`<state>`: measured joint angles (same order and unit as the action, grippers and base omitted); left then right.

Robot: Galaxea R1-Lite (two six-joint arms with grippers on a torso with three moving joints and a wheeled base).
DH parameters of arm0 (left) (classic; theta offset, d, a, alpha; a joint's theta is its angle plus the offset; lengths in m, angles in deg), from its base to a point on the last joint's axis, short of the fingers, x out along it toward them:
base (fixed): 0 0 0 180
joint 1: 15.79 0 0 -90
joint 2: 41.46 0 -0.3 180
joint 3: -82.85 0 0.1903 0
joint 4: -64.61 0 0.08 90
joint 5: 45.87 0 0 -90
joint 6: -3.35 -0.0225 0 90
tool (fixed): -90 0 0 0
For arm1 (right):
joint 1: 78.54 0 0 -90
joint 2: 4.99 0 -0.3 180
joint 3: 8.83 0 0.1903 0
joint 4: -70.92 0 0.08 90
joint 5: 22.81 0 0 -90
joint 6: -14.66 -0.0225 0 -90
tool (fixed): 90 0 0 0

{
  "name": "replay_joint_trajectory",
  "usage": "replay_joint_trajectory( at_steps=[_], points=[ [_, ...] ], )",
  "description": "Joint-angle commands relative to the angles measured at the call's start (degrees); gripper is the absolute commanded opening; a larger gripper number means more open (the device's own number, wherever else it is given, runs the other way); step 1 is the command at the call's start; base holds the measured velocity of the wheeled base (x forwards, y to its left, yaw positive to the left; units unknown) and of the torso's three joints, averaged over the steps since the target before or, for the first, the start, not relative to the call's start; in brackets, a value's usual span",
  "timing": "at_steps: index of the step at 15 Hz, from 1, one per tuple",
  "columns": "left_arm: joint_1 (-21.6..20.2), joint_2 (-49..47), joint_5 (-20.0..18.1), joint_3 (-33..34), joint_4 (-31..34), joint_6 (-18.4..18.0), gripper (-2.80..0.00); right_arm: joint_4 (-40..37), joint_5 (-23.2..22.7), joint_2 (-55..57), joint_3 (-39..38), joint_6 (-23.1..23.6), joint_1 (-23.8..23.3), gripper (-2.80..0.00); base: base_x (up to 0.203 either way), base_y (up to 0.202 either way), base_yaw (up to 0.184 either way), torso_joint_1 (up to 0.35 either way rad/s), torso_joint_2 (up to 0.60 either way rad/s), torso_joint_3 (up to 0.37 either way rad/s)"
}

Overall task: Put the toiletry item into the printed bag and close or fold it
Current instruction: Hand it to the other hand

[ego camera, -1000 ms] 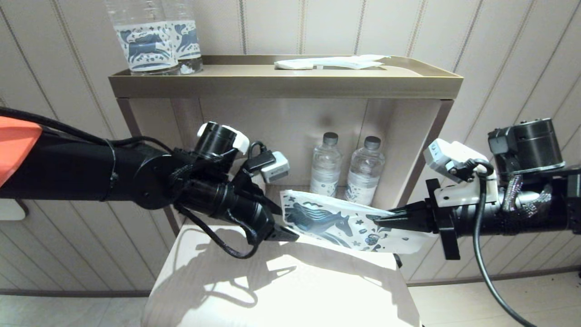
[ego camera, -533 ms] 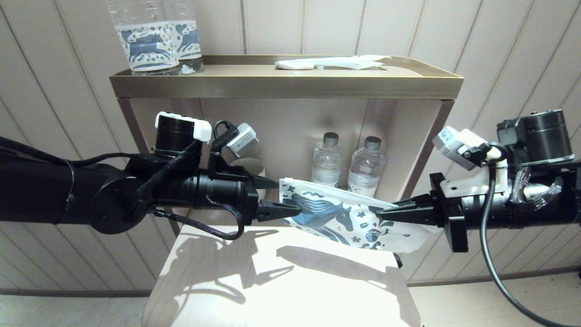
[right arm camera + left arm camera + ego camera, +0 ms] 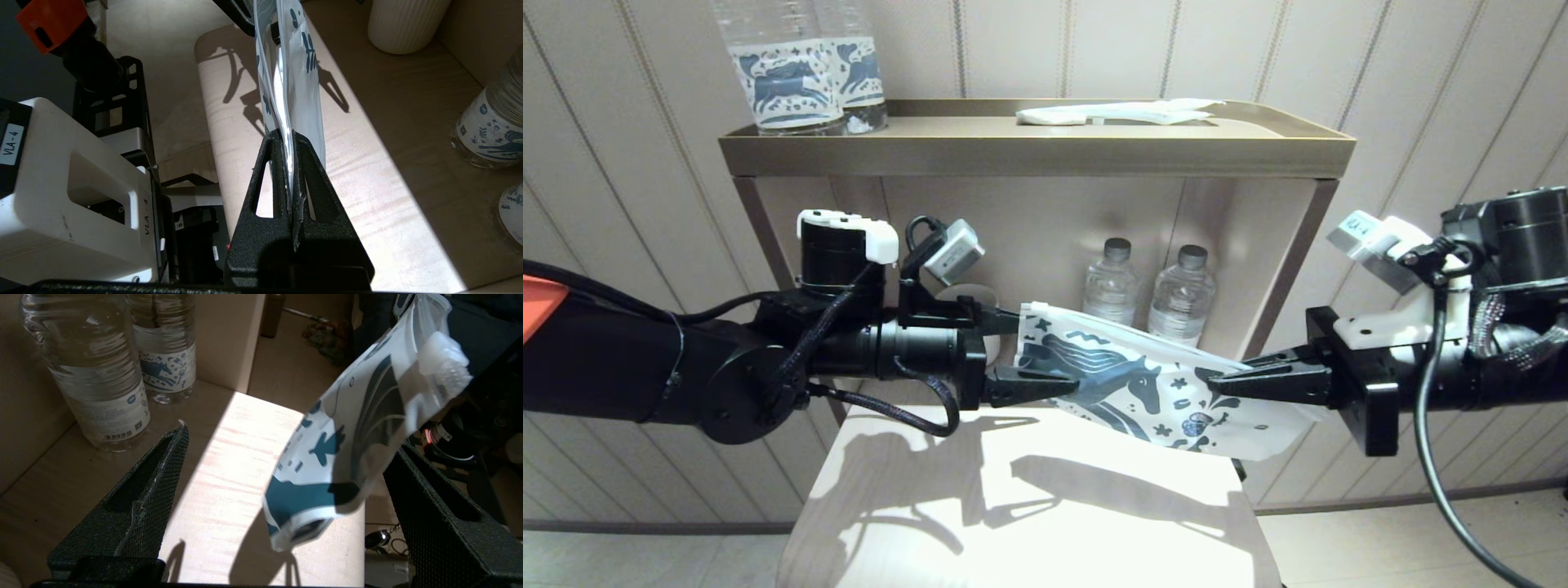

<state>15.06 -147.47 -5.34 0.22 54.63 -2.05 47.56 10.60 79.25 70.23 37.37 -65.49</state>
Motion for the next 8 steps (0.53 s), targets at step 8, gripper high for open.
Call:
replay_joint_trajectory(
  at_steps=[8],
  points=[
    [1.33, 0.10, -3.62, 0.99, -4.27, 0.74, 0.00, 0.00, -1.07, 0.75, -0.77, -0.03, 0.48, -2.80, 0.000, 0.000, 0.000, 0.000, 0.00, 0.000]
  ],
)
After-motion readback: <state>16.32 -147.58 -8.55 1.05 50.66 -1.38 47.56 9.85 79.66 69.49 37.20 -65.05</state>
